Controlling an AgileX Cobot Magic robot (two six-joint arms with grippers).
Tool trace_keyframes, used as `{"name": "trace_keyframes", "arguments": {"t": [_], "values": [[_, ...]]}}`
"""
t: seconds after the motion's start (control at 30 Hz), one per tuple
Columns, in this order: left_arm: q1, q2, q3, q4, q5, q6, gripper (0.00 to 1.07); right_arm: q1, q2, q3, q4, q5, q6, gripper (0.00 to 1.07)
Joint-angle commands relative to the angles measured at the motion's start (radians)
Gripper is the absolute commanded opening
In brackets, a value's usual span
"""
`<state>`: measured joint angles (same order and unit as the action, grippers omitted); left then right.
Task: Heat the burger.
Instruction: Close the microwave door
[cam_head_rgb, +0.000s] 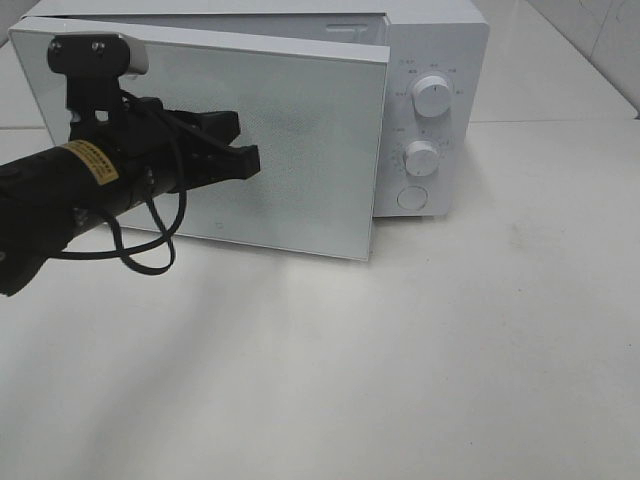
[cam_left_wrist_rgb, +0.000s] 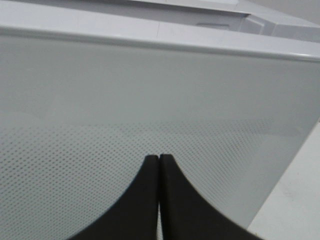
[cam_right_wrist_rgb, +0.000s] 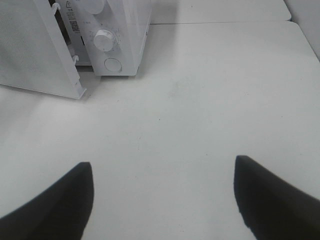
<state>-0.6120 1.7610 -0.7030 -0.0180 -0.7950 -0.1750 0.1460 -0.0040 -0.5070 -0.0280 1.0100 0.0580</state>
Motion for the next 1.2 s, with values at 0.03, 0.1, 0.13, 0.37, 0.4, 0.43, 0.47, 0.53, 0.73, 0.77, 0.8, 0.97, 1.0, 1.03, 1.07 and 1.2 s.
{"name": "trace_keyframes", "arguments": {"t": [0.03,0.1,0.13,0.37,0.4,0.43,0.47,0.53,0.73,0.77,0.8,0.97,1.0,1.03,1.07,1.2], "values": [[-0.013,0.031,-0.057,-0.014,-0.003,0.004,0.00,-0.007,-0.027,0.005,-0.003,-0.014,-0.015,0.75],[-0.018,0.049,-0.086,-0.019,-0.001,0.004,0.00,-0.007,-0.027,0.005,-0.003,-0.014,-0.015,0.75],[-0.018,0.057,-0.103,-0.019,0.000,0.004,0.00,-0.007,-0.027,0.005,-0.003,-0.014,-0.015,0.75],[-0.018,0.144,-0.225,-0.040,0.013,0.004,0.00,-0.007,-0.027,0.005,-0.003,-0.014,-0.015,0.75],[-0.018,0.144,-0.225,-0.040,0.013,0.004,0.00,-0.007,-0.027,0.005,-0.003,-0.014,-0.015,0.75],[-0.018,0.164,-0.258,-0.040,0.020,0.003,0.00,-0.007,-0.027,0.005,-0.003,-0.014,-0.015,0.75],[-0.018,0.174,-0.275,-0.040,0.019,0.003,0.00,-0.007,-0.027,0.005,-0.003,-0.014,-0.015,0.75],[-0.018,0.193,-0.302,-0.040,0.019,0.003,0.00,-0.007,-0.027,0.005,-0.003,-0.014,-0.015,0.75],[-0.018,0.238,-0.368,-0.047,0.022,0.004,0.00,-0.007,-0.027,0.005,-0.003,-0.014,-0.015,0.75],[-0.018,0.238,-0.368,-0.047,0.022,0.004,0.00,-0.007,-0.027,0.005,-0.003,-0.014,-0.015,0.75],[-0.014,0.255,-0.392,-0.065,0.025,0.004,0.00,-0.007,-0.027,0.005,-0.003,-0.014,-0.015,0.75],[0.006,0.282,-0.428,-0.086,0.039,0.001,0.00,-0.007,-0.027,0.005,-0.003,-0.014,-0.015,0.75],[0.009,0.286,-0.443,-0.086,0.056,0.002,0.00,-0.007,-0.027,0.005,-0.003,-0.014,-0.015,0.75],[0.014,0.286,-0.444,-0.084,0.058,0.005,0.00,-0.007,-0.027,0.005,-0.003,-0.014,-0.015,0.75],[0.014,0.286,-0.444,-0.084,0.058,0.005,0.00,-0.007,-0.027,0.005,-0.003,-0.014,-0.015,0.75],[0.014,0.270,-0.440,-0.037,0.109,0.000,0.00,-0.007,-0.027,0.005,-0.003,-0.014,-0.015,0.75]]}}
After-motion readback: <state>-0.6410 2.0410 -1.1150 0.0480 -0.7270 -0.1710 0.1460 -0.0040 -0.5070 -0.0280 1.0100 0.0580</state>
